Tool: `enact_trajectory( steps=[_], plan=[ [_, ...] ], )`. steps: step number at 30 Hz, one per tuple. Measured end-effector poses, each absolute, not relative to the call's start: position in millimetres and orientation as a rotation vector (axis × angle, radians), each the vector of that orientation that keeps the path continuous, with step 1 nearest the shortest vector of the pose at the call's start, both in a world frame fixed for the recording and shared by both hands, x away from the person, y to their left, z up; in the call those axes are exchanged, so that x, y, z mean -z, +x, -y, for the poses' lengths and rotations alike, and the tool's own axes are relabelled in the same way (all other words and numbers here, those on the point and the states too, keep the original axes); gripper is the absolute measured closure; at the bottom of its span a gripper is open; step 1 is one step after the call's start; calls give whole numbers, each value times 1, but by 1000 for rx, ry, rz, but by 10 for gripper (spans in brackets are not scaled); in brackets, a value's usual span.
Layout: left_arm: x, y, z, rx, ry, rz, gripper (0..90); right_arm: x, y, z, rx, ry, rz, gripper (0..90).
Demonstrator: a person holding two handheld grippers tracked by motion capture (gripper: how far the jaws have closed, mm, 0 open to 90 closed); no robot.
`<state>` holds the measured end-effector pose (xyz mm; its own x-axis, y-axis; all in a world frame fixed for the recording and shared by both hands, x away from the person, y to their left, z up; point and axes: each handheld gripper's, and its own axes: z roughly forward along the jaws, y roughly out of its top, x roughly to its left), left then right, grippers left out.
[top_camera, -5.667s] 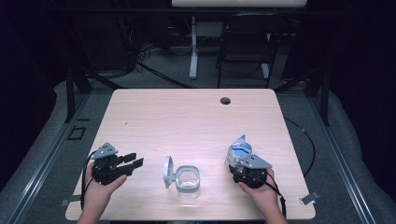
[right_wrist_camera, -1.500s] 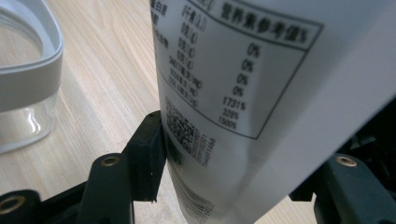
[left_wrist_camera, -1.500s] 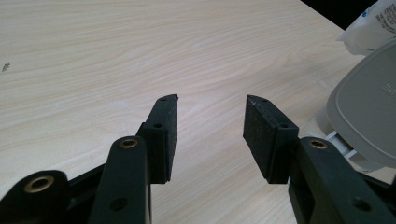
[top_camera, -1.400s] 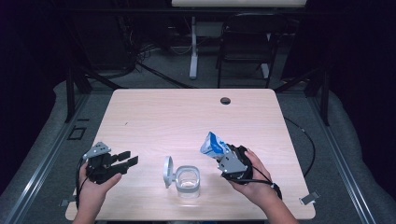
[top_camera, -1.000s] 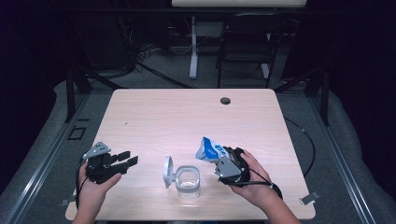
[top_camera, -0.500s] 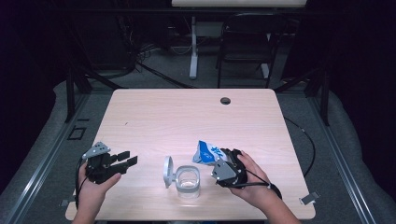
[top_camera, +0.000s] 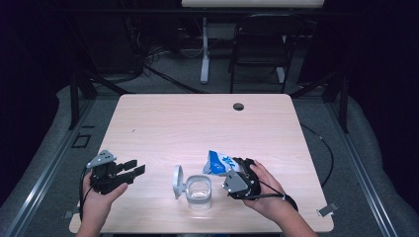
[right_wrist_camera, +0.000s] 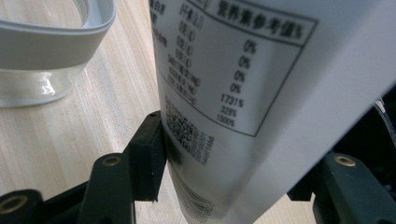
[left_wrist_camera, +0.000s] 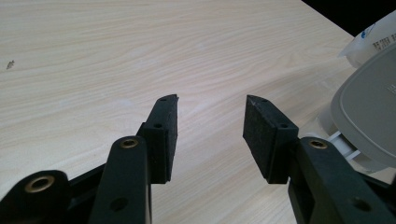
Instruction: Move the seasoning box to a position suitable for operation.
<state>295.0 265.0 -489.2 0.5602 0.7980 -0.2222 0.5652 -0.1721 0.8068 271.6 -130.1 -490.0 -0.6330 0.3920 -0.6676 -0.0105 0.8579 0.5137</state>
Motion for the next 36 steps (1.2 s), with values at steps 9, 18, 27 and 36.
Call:
enact_trajectory(
  steps=[9, 18, 27, 36],
  plan=[
    [490, 295, -265, -313, 1860, -1120, 551, 495, 270, 129, -578, 248, -2197, 426],
    [491, 296, -266, -313, 1858, -1120, 551, 498, 269, 129, -535, 215, -2187, 426],
    [492, 296, -266, -311, 1857, -1124, 551, 502, 268, 128, -484, 175, -2181, 426],
    [492, 296, -267, -310, 1862, -1125, 551, 509, 268, 124, -459, 132, -2171, 427]
  ],
)
